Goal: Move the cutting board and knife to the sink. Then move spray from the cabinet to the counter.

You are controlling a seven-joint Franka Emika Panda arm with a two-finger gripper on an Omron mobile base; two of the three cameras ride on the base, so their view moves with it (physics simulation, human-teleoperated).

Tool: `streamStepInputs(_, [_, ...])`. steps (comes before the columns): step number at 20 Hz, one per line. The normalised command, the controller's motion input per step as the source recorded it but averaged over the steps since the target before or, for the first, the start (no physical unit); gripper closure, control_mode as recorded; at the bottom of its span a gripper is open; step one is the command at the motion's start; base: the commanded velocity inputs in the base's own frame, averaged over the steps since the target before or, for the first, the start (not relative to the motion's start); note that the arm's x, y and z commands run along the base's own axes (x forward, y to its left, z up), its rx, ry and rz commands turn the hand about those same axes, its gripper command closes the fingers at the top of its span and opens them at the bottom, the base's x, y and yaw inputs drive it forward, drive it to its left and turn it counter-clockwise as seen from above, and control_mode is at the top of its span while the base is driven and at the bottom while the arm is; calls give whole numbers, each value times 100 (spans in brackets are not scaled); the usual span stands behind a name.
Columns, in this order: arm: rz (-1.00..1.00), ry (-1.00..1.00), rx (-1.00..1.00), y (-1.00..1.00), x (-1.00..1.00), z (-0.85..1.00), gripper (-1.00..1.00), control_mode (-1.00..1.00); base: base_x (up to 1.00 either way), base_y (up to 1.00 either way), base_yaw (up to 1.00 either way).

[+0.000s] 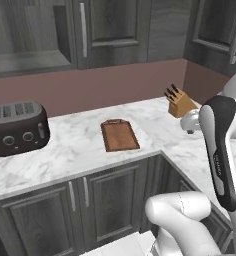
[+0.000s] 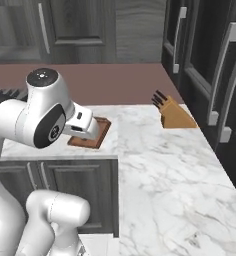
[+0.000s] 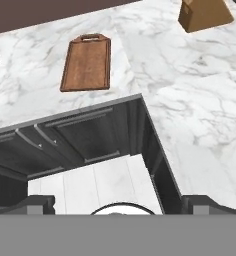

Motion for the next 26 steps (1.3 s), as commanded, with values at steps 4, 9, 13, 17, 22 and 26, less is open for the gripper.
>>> streamStepInputs(4, [0, 0, 0, 0, 0, 0, -100, 100, 27, 25, 12])
streamStepInputs(9, [0, 0, 0, 0, 0, 0, -100, 100, 0, 4, 11])
streamStepInputs(13, [0, 0, 0, 0, 0, 0, -100, 100, 49, 0, 0])
streamStepInputs(17, [0, 0, 0, 0, 0, 0, -100, 100, 71, 0, 0])
streamStepInputs(22, [0, 0, 0, 0, 0, 0, -100, 100, 14, 0, 0])
streamStepInputs(26, [0, 0, 0, 0, 0, 0, -100, -100, 0, 0, 0])
